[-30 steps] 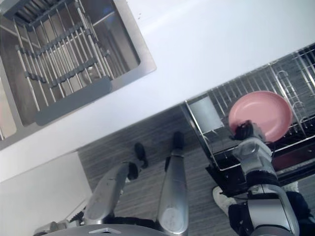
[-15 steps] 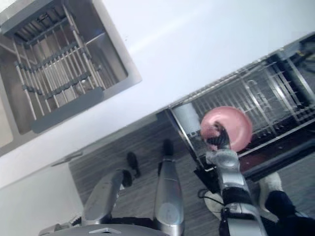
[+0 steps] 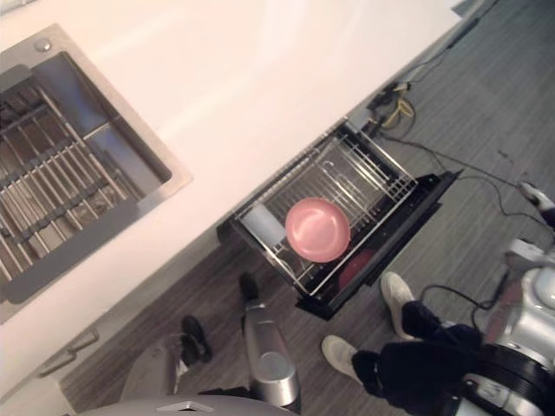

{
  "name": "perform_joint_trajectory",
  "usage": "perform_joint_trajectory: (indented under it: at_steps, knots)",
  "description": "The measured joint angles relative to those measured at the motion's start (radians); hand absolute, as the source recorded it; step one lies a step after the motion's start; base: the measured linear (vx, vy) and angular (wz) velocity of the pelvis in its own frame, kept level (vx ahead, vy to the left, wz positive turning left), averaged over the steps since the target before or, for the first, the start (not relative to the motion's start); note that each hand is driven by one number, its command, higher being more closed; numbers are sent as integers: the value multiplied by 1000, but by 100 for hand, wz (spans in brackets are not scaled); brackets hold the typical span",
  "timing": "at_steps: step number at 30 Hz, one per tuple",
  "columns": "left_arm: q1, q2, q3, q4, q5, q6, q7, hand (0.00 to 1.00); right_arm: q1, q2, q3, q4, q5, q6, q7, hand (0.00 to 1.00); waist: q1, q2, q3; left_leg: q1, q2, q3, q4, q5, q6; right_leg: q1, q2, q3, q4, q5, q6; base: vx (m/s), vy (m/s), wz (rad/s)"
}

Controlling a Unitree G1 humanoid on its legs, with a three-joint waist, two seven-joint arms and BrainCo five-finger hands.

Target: Walk over to the sink, pick up the cup, carry it to the dishwasher, place the cup inside the dishwasher, then close the dishwasher door

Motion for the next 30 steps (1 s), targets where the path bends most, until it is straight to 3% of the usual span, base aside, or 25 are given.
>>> perform_joint_trajectory:
  at_steps: [2, 4, 9, 12, 16, 20, 23, 25, 26, 30]
  knots:
    - [9, -1, 0, 0, 12, 2, -3, 0, 30, -27, -57, 132, 104, 3, 29, 0, -12, 1, -16, 1, -2, 5, -1, 0, 0, 0, -1, 3, 1, 0, 1, 34, 27, -9]
    - [24, 0, 0, 1, 16, 5, -28, 0, 74, -24, -126, 257, 309, 1, 84, 0, -29, 4, -35, 4, -3, 5, -4, 0, 0, -1, 0, 9, 1, 0, 1, 28, 10, -8]
    - [38, -5, 0, 1, 35, 30, -87, 0, 158, 84, -167, 298, 362, -15, 178, 0, -39, 20, -41, 6, -7, 10, -4, 0, -1, -8, -4, 13, -2, -7, -6, -35, 0, -11]
    - [55, -37, 29, 0, 59, 15, -127, 0, 174, 227, -163, 285, 430, -17, 244, 0, -14, 42, -36, 34, -10, 40, -16, -7, -12, -1, -11, 5, -2, 1, -16, -46, 6, -28]
    - [55, -88, 27, -22, 72, -13, -157, 0, 236, 434, -29, 116, 428, -36, 278, 0, 14, 117, -16, 43, -42, 51, -63, 15, -3, -15, -44, -19, 5, 16, -17, -10, 17, -4]
    - [56, -126, -2, -45, 72, -16, -174, 0, 239, 540, 170, 1, 364, -41, 286, 0, 36, 158, -5, 57, -82, 34, -150, 65, -2, -38, -78, -49, 33, 12, -11, 12, 4, 13]
    - [56, -146, -19, -49, 68, -14, -176, 0, 226, 574, 279, -14, 344, -41, 269, 0, 64, 175, -6, 55, -91, -2, -187, 95, -10, -46, -94, -90, 53, -11, -12, 69, -68, 45]
    - [60, -151, -41, -49, 50, -13, -178, 0, 208, 591, 270, 7, 340, -70, 227, 0, 80, 183, -5, 58, -97, -32, -206, 110, -14, -48, -105, -115, 81, -34, -12, 88, -83, 59]
    - [64, -151, -77, -49, 23, -11, -177, 0, 197, 549, 283, 28, 319, -97, 218, 0, 103, 184, -4, 57, -124, -62, -267, 162, -10, -91, -131, -138, 136, -61, -4, 101, -91, 61]
    - [64, -143, -117, -48, 10, -11, -171, 0, 156, 521, 361, 24, 320, -110, 172, 0, 108, 186, -4, 61, -146, -145, -300, 208, -21, -102, -154, -169, 169, -70, -7, 34, -77, 30]
